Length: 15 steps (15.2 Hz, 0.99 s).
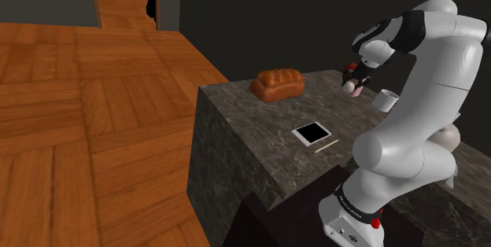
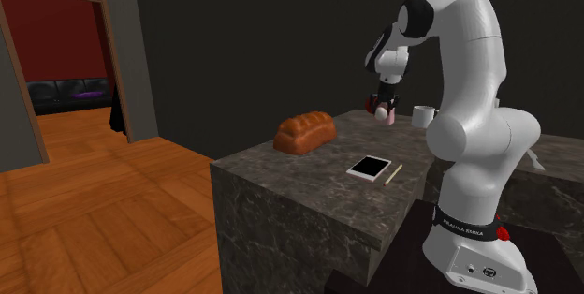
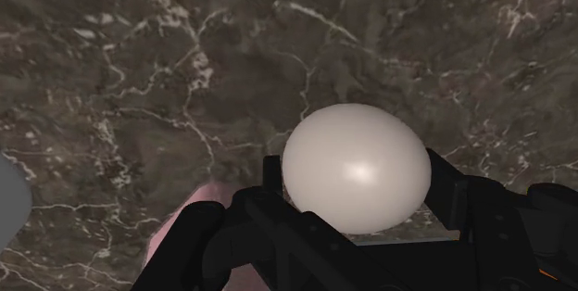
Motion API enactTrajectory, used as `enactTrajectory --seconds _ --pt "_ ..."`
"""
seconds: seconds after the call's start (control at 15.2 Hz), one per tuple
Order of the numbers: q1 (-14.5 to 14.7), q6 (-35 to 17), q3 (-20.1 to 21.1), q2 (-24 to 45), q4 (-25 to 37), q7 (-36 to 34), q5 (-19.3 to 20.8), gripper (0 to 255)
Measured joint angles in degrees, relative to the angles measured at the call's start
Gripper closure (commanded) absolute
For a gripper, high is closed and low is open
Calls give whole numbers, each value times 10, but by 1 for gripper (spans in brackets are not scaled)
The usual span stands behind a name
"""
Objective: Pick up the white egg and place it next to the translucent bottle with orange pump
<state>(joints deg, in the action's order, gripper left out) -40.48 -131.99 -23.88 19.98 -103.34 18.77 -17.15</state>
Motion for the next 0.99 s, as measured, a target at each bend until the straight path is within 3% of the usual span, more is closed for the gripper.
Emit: enactTrajectory --seconds 0.53,0.99 --pt "-7 -51 12 31 -23 20 -25 255" --pt "-8 -57 13 34 -26 22 -28 255"
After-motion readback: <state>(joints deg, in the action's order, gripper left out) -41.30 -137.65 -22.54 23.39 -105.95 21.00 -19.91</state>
